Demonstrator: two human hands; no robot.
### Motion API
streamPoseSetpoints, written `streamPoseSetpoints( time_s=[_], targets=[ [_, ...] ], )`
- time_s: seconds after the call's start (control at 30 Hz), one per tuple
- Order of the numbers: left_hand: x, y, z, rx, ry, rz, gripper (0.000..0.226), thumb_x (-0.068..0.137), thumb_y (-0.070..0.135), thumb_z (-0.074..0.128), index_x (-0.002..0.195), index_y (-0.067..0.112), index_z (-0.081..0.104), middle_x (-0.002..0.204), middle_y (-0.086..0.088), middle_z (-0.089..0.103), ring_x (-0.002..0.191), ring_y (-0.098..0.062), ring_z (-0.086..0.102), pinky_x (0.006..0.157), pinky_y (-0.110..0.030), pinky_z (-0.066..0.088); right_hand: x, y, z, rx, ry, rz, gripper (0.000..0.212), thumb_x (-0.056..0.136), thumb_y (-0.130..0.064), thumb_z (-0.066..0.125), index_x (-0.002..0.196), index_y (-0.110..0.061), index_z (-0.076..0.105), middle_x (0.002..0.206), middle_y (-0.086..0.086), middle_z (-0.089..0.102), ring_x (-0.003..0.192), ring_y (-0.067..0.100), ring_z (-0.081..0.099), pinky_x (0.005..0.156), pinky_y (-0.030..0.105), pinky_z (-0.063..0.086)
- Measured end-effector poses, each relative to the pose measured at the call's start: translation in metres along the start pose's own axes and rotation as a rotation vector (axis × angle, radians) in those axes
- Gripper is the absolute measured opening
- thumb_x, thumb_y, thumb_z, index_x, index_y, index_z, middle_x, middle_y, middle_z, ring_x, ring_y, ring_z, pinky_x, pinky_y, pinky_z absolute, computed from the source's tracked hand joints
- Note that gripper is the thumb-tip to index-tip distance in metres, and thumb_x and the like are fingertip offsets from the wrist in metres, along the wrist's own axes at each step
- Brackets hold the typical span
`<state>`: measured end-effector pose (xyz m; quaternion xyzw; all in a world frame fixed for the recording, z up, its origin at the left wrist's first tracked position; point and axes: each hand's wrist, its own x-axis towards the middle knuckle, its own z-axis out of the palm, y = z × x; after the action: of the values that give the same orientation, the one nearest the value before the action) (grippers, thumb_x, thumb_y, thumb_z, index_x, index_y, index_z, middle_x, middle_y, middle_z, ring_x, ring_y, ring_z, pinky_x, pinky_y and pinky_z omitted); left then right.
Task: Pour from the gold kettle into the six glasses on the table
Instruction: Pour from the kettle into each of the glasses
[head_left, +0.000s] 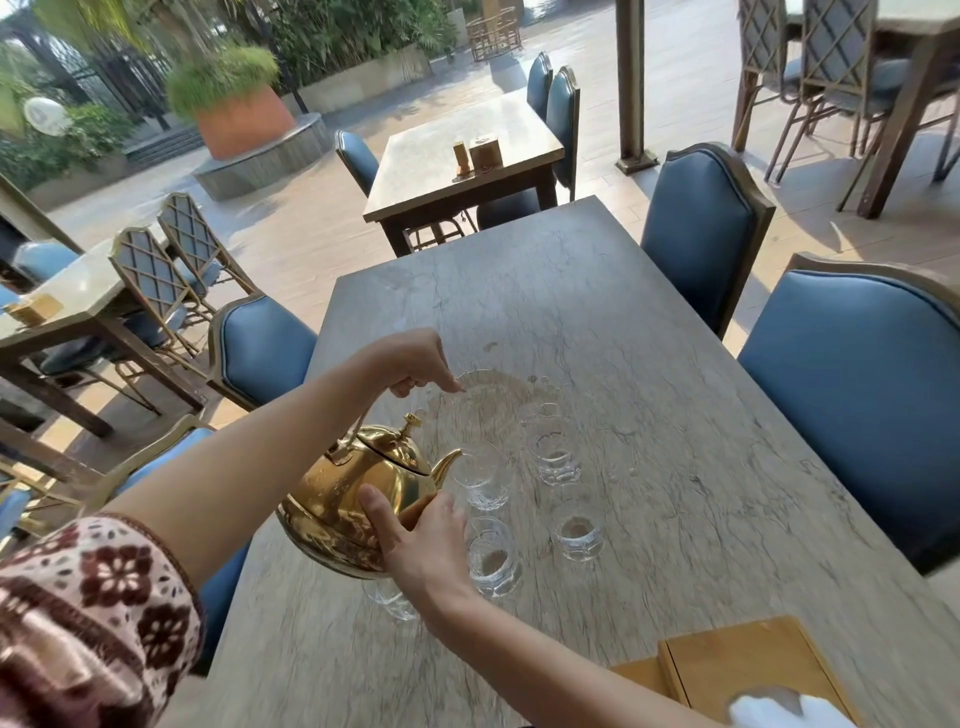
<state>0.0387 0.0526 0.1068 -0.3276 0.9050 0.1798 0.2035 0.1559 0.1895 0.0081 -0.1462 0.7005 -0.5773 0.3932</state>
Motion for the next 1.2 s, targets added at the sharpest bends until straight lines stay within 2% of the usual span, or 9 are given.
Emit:
streamPoseSetpoints(
  time_s=[0.27,0.37,0.47,0.77,0.9,0.97,1.03,1.07,1.2],
  targets=[
    [0.0038,-0.0005,0.0006,0.019,-0.013,-0.027,0.019,0.083,0.018,0.071,0.094,0.008,0.060,0.054,-0.003,0.037,0.041,-0.011,0.031,0.033,-0.016,0.030,-0.0002,-0.0023,0.0019,0.010,-0.005,0.004,0.084,0.076,-0.078,0.056,0.122,-0.008,0.049,0.128,0.008,0.044,0.125,0.024,0.041,0.112,0.044,0.039],
    [0.0038,-0.0016,0.0005,0.005,-0.017,-0.039,0.034,0.083,0.018,0.071,0.109,-0.003,0.066,0.054,-0.003,0.038,0.041,-0.012,0.032,0.033,-0.016,0.031,-0.0004,-0.0028,0.0040,0.020,-0.006,0.007,0.083,0.076,-0.079,0.057,0.121,-0.009,0.048,0.126,0.008,0.045,0.124,0.025,0.043,0.111,0.045,0.041],
    [0.0040,-0.0018,-0.0001,-0.010,-0.026,-0.046,0.044,0.082,0.018,0.071,0.114,-0.011,0.063,0.054,-0.003,0.037,0.041,-0.012,0.031,0.033,-0.017,0.030,-0.0002,-0.0024,0.0063,0.033,-0.008,0.002,0.082,0.076,-0.078,0.057,0.119,-0.010,0.048,0.125,0.008,0.045,0.123,0.026,0.044,0.111,0.045,0.041],
    [0.0019,0.0010,-0.0027,0.015,-0.026,-0.059,0.024,0.083,0.017,0.071,0.099,0.002,0.063,0.054,-0.003,0.036,0.042,-0.011,0.030,0.035,-0.019,0.030,-0.0004,-0.0028,0.0078,0.052,-0.006,-0.028,0.082,0.076,-0.078,0.057,0.120,-0.010,0.049,0.125,0.007,0.046,0.122,0.024,0.045,0.110,0.045,0.042],
    [0.0029,0.0027,-0.0025,0.009,-0.029,-0.059,0.035,0.082,0.019,0.072,0.106,-0.007,0.066,0.054,-0.004,0.036,0.041,-0.012,0.031,0.036,-0.020,0.031,-0.0015,-0.0037,0.0062,0.068,-0.003,-0.026,0.080,0.076,-0.078,0.057,0.119,-0.010,0.048,0.124,0.007,0.046,0.122,0.024,0.044,0.110,0.045,0.042],
    [0.0026,0.0032,-0.0021,0.010,-0.029,-0.054,0.035,0.082,0.018,0.072,0.107,-0.007,0.066,0.054,-0.003,0.036,0.041,-0.012,0.030,0.035,-0.019,0.030,-0.0040,-0.0067,0.0064,0.072,-0.007,-0.030,0.091,0.069,-0.086,0.054,0.119,-0.010,0.049,0.124,0.008,0.049,0.122,0.024,0.046,0.109,0.045,0.044],
    [0.0020,0.0033,-0.0021,0.005,-0.031,-0.053,0.032,0.083,0.017,0.071,0.105,-0.006,0.065,0.053,-0.003,0.035,0.040,-0.011,0.029,0.033,-0.017,0.029,-0.0068,-0.0095,0.0077,0.084,-0.007,-0.033,0.113,0.050,-0.100,0.044,0.119,-0.011,0.050,0.123,0.008,0.054,0.121,0.026,0.051,0.107,0.047,0.047],
    [0.0015,0.0032,-0.0022,0.003,-0.030,-0.053,0.033,0.083,0.016,0.071,0.105,-0.007,0.065,0.053,-0.003,0.034,0.040,-0.012,0.029,0.033,-0.017,0.029,-0.0062,-0.0086,0.0085,0.102,-0.010,-0.026,0.117,0.044,-0.103,0.042,0.117,-0.012,0.050,0.120,0.007,0.057,0.120,0.027,0.054,0.105,0.048,0.048],
    [-0.0006,0.0055,-0.0027,0.029,-0.030,-0.055,0.020,0.083,0.015,0.070,0.090,-0.002,0.061,0.053,-0.004,0.034,0.040,-0.012,0.029,0.033,-0.018,0.029,-0.0054,-0.0070,0.0093,0.134,-0.026,-0.012,0.096,0.057,-0.094,0.049,0.110,-0.014,0.050,0.110,0.005,0.061,0.115,0.028,0.057,0.100,0.049,0.051]
  ],
)
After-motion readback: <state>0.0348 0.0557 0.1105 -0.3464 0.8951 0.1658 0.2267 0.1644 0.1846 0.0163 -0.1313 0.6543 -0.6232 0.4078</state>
